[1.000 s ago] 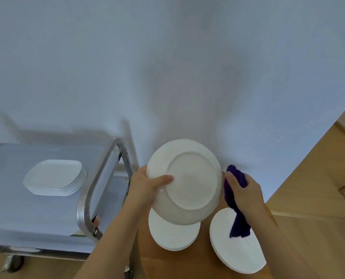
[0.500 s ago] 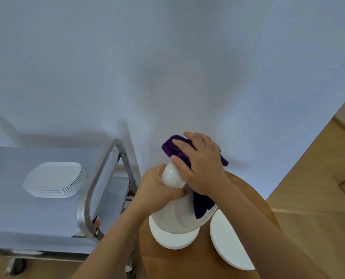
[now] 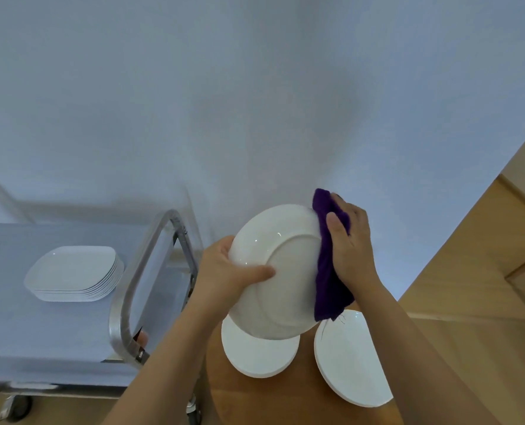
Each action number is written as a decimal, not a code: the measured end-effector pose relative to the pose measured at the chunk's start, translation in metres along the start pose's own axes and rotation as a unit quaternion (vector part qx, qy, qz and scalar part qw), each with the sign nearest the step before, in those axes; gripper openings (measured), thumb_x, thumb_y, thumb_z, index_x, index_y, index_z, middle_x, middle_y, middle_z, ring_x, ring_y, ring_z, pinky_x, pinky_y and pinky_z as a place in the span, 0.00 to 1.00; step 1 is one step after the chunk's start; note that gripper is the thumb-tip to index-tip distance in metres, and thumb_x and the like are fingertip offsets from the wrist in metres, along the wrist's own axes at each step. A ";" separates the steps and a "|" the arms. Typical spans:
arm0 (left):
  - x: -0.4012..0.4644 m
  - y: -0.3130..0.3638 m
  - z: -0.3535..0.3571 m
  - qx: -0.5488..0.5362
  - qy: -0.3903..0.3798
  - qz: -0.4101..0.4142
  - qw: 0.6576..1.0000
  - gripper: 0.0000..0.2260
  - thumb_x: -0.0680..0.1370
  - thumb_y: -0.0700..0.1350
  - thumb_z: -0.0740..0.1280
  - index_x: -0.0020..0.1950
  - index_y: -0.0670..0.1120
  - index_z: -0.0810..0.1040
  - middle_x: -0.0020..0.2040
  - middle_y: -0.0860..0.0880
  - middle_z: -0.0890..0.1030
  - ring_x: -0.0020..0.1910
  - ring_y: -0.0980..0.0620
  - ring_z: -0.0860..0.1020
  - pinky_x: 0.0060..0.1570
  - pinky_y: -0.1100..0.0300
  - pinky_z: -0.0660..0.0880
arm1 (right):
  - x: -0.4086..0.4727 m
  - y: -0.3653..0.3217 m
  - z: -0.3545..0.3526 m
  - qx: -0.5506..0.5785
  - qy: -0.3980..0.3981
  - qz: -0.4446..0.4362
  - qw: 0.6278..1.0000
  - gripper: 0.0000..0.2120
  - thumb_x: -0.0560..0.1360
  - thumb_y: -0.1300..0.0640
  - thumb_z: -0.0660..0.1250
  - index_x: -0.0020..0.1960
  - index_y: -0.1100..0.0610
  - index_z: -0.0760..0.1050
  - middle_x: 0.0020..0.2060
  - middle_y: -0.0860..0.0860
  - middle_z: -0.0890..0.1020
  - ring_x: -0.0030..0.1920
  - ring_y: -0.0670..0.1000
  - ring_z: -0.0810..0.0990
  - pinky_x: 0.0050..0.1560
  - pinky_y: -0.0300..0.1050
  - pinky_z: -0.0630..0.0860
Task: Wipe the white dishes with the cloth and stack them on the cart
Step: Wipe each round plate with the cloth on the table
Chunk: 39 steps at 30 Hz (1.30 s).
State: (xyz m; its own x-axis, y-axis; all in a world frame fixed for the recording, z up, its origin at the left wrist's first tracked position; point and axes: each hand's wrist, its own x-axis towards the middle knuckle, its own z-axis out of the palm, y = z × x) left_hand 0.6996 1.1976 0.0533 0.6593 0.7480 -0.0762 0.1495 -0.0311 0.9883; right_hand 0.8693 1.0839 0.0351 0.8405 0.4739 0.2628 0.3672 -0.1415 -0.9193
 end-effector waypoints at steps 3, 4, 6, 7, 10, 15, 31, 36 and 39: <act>0.005 0.002 0.004 -0.065 0.014 -0.012 0.998 0.22 0.54 0.44 0.77 0.47 0.51 0.79 0.41 0.54 0.85 0.40 0.54 0.83 0.40 0.51 0.82 | -0.005 0.012 -0.002 0.098 0.020 0.063 0.993 0.24 0.76 0.41 0.57 0.71 0.39 0.60 0.62 0.40 0.64 0.59 0.39 0.69 0.58 0.37 0.67; 0.006 0.001 0.006 -0.088 0.016 -0.019 0.996 0.22 0.55 0.43 0.77 0.48 0.49 0.80 0.42 0.52 0.85 0.42 0.51 0.84 0.42 0.48 0.82 | -0.007 0.015 -0.003 0.127 0.027 0.083 0.988 0.24 0.77 0.42 0.59 0.72 0.40 0.60 0.64 0.42 0.65 0.60 0.42 0.70 0.58 0.40 0.70; 0.007 -0.002 0.013 -0.124 0.021 -0.035 0.991 0.24 0.55 0.41 0.77 0.50 0.46 0.80 0.44 0.48 0.85 0.45 0.45 0.84 0.45 0.44 0.81 | -0.008 0.021 -0.007 0.159 0.035 0.125 0.979 0.25 0.77 0.43 0.61 0.71 0.44 0.62 0.65 0.49 0.70 0.61 0.49 0.73 0.57 0.46 0.74; 0.007 -0.005 0.017 -0.136 0.024 -0.041 0.990 0.24 0.55 0.42 0.77 0.50 0.47 0.80 0.44 0.49 0.85 0.45 0.45 0.83 0.45 0.44 0.81 | -0.009 0.025 -0.009 0.168 0.037 0.144 0.975 0.26 0.75 0.43 0.63 0.71 0.48 0.64 0.64 0.52 0.72 0.59 0.52 0.75 0.53 0.46 0.76; 0.007 -0.013 0.026 -0.171 0.044 -0.050 0.983 0.21 0.58 0.41 0.79 0.47 0.52 0.78 0.40 0.57 0.85 0.40 0.54 0.83 0.36 0.53 0.81 | -0.019 0.030 -0.009 0.207 0.064 0.201 0.955 0.29 0.71 0.41 0.66 0.66 0.54 0.68 0.57 0.54 0.78 0.53 0.53 0.79 0.44 0.43 0.77; 0.012 -0.013 0.040 -0.222 0.080 -0.057 0.970 0.26 0.56 0.43 0.78 0.52 0.50 0.78 0.48 0.50 0.85 0.50 0.46 0.82 0.46 0.47 0.81 | -0.033 0.029 0.003 0.287 0.114 0.267 0.913 0.20 0.70 0.46 0.71 0.58 0.50 0.72 0.50 0.50 0.81 0.50 0.53 0.80 0.54 0.54 0.77; 0.013 0.007 0.005 -0.318 -0.174 -0.137 0.922 0.15 0.70 0.55 0.65 0.48 0.51 0.86 0.53 0.44 0.84 0.50 0.44 0.83 0.50 0.46 0.78 | -0.009 0.007 -0.024 0.237 0.003 0.267 0.934 0.20 0.73 0.49 0.67 0.61 0.58 0.72 0.51 0.54 0.81 0.48 0.52 0.80 0.42 0.43 0.75; 0.003 0.016 0.024 -0.326 -0.080 -0.092 0.938 0.27 0.68 0.58 0.66 0.63 0.48 0.75 0.57 0.46 0.83 0.57 0.43 0.80 0.59 0.42 0.75 | -0.041 0.007 0.004 0.228 0.068 0.238 0.942 0.16 0.76 0.51 0.64 0.62 0.49 0.67 0.50 0.47 0.77 0.52 0.50 0.77 0.50 0.44 0.73; -0.006 0.015 0.039 -0.302 -0.049 -0.070 0.949 0.25 0.66 0.61 0.66 0.59 0.50 0.76 0.51 0.49 0.85 0.52 0.47 0.83 0.51 0.49 0.79 | -0.056 -0.003 0.016 0.229 0.109 0.207 0.945 0.12 0.76 0.53 0.65 0.58 0.49 0.69 0.56 0.50 0.76 0.56 0.50 0.75 0.55 0.45 0.73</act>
State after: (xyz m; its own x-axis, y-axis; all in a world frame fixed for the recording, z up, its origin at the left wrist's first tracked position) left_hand 0.7264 1.1668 0.0635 0.7346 0.6500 -0.1946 -0.1898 0.4722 0.8608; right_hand 0.8145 1.0718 0.0182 0.9549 0.2624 -0.1390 -0.1802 0.1401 -0.9736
